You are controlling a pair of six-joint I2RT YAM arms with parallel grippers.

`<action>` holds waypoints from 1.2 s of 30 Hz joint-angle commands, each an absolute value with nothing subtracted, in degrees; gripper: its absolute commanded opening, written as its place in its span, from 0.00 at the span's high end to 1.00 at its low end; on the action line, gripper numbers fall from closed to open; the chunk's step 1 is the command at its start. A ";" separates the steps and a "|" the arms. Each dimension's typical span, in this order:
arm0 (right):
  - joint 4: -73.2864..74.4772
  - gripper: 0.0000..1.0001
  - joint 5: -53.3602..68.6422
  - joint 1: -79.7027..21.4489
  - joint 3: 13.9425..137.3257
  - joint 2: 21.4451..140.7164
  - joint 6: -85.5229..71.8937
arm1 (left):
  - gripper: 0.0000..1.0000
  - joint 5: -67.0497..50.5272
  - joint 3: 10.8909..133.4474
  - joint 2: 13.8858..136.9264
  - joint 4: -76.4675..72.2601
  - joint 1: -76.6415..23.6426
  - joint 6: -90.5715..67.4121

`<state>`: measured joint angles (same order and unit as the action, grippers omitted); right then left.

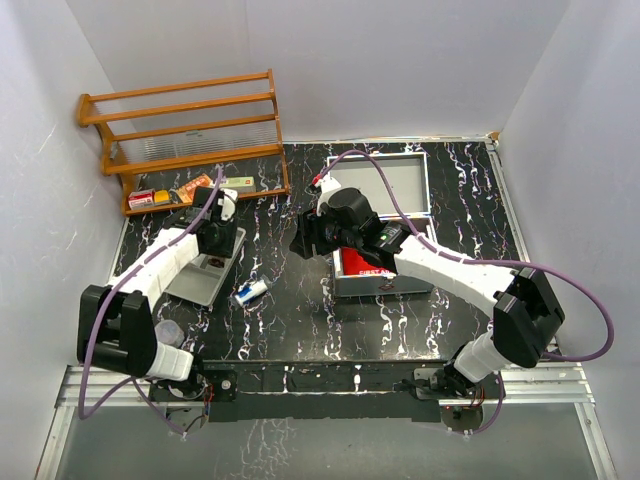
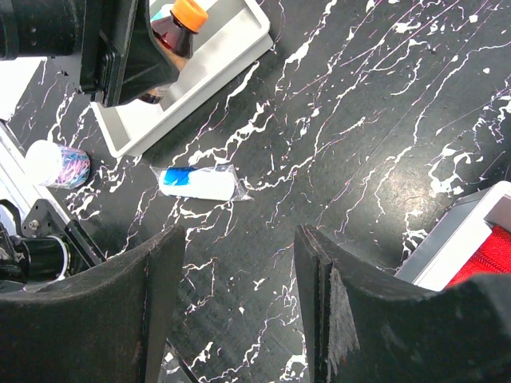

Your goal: Organize the medicine kit

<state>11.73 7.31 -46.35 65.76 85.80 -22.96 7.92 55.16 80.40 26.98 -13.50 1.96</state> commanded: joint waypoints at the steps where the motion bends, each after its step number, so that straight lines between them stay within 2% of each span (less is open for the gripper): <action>1: 8.35 0.46 7.38 -46.48 65.42 84.81 -23.76 | 0.78 8.14 56.27 81.19 25.72 -12.06 2.51; 8: 8.27 0.46 7.47 -46.49 65.17 84.90 -23.91 | 0.72 8.12 56.69 85.23 27.08 -11.93 1.89; 15: 8.26 0.46 7.47 -46.49 64.80 84.78 -23.99 | 0.47 6.44 60.08 89.16 30.43 -11.93 -2.05; 17: 8.26 0.46 7.39 -46.50 64.70 84.81 -24.02 | 0.42 6.56 60.58 89.07 30.66 -11.90 -2.87; 20: 8.25 0.46 7.31 -46.49 64.64 84.81 -24.00 | 0.39 5.98 61.22 88.26 30.86 -11.95 -3.97; 27: 8.11 0.46 7.38 -46.49 64.42 85.15 -24.34 | 0.40 0.36 60.87 85.89 30.34 -11.95 -6.67; 29: 8.09 0.46 7.39 -46.44 64.38 85.25 -24.43 | 0.44 -2.57 59.84 85.72 29.56 -11.91 -7.23; 34: 8.08 0.46 7.29 -46.49 64.27 85.29 -24.52 | 0.61 -4.99 58.67 87.29 28.62 -11.95 -8.52; 36: 8.04 0.46 7.29 -46.47 64.17 85.36 -24.60 | 0.63 -5.22 58.62 88.32 28.50 -11.89 -8.74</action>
<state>11.42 7.44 -46.35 63.94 85.80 -24.16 -2.13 59.13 88.62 28.53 -12.05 -7.46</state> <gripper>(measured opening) 0.543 0.383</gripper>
